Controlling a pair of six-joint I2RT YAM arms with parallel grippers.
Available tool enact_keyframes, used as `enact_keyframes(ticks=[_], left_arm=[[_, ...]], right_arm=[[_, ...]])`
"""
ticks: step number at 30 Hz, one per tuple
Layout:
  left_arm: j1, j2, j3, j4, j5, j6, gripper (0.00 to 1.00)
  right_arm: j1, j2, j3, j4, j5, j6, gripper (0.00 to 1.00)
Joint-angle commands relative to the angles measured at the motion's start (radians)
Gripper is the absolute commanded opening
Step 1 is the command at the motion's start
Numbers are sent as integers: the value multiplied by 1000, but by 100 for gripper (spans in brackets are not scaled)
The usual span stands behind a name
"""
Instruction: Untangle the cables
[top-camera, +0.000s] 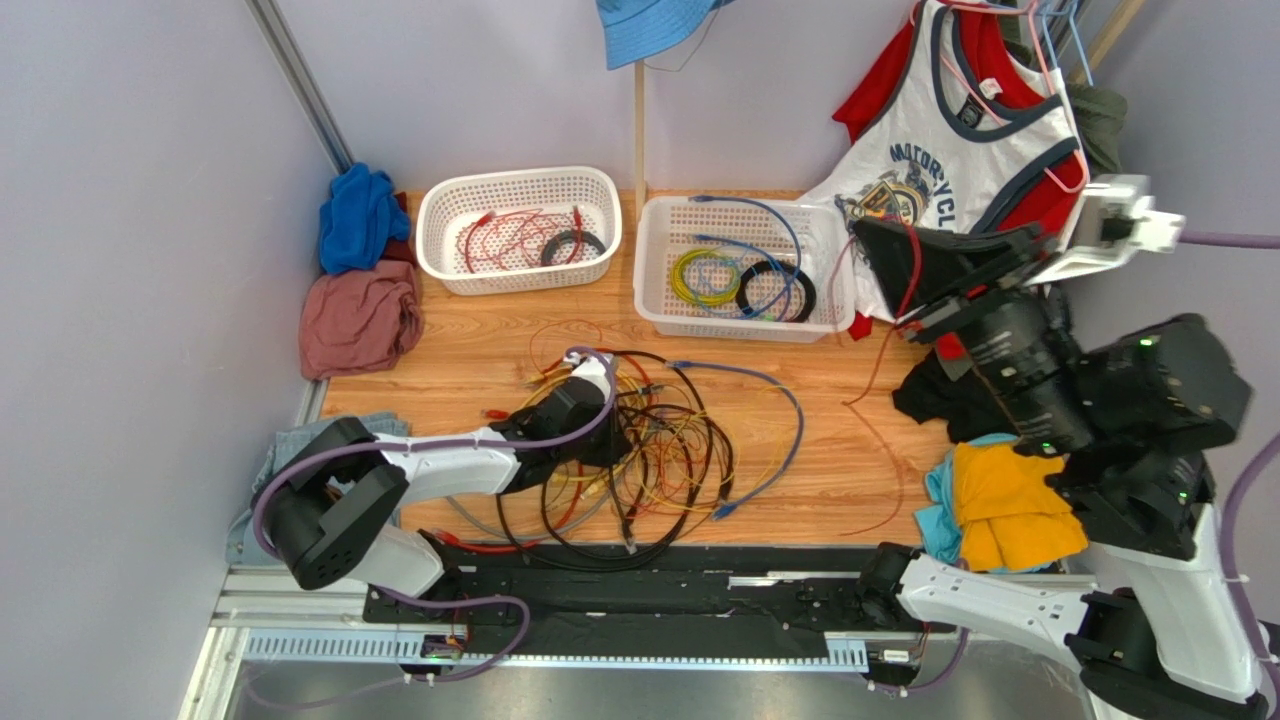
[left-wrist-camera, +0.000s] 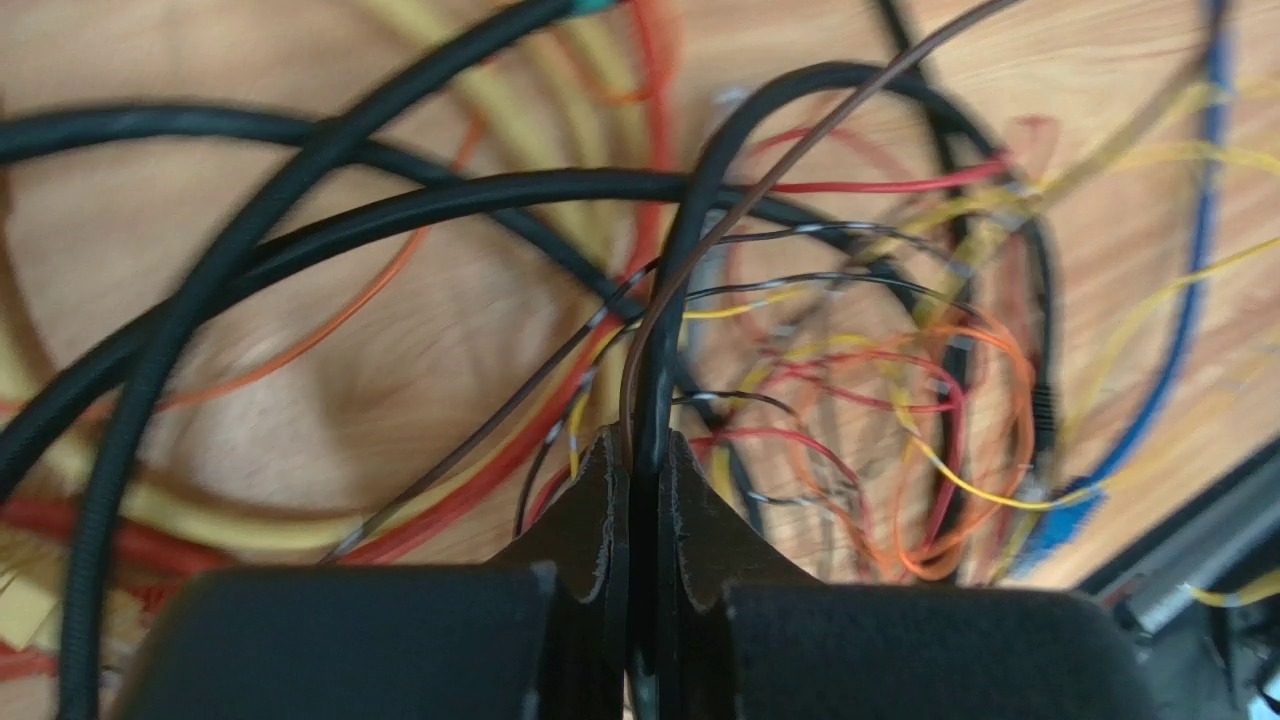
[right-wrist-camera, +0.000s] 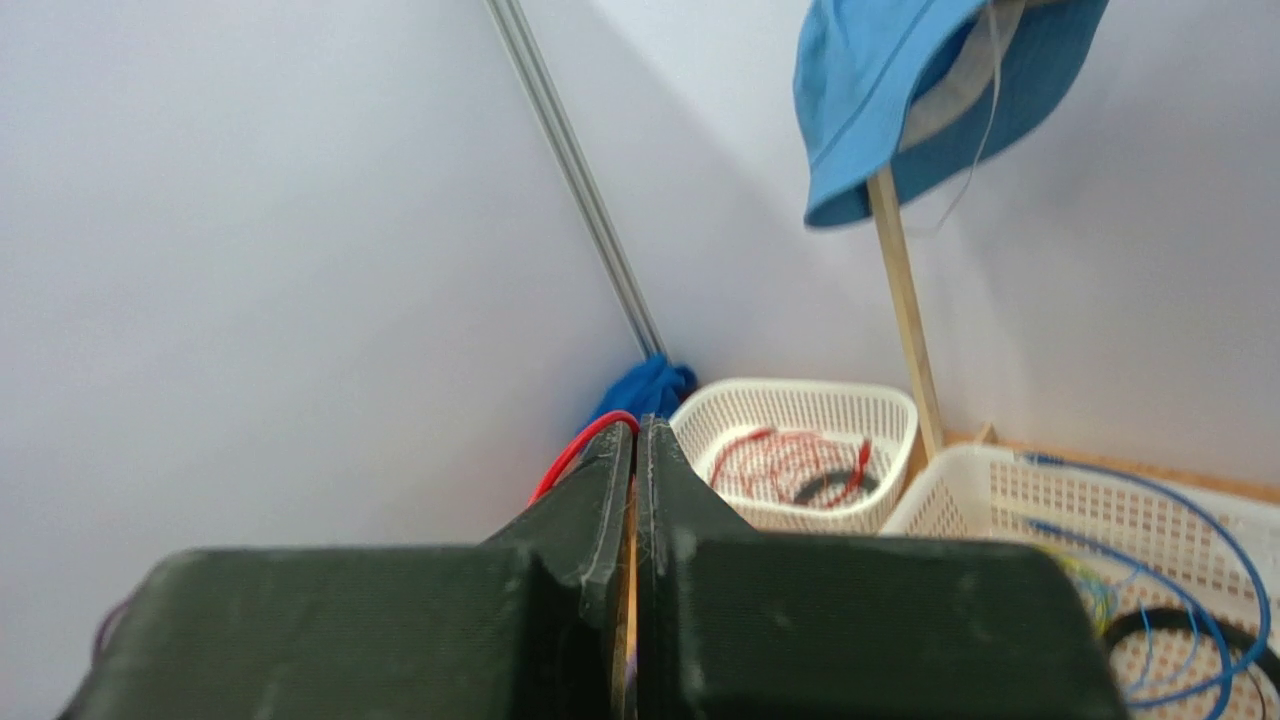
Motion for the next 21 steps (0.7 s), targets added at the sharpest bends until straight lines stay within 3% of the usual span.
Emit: enact_keyframes(ticks=[1,3,4,5,6,9,17,21], left_arm=[[6,-3,-17,-51,-30,-38,0],[6,-63,-11,-62,-30,5,0],[4,-92,-10,-65,-25,22,7],[6,-168,-5,-76,-28,40,20],[4,-212,-2,-94,-39,68,46],[4,-399,10,-117,-54,132,97],[4,-781,33,-124,-39,210,97],[4,-885,-26,35,4,260,97]], right_arm=[[0,29,83,38,29,-53,0],[0,34,54,32,34,-50,0],[2,32,36,35,40,-47,0],[0,32,4,40,47,-46,0],[2,31,-15,45,51,-43,0],[0,38,-69,52,55,-32,0],[-1,92,-153,65,41,0,0],[-1,123,-170,69,20,20,0]])
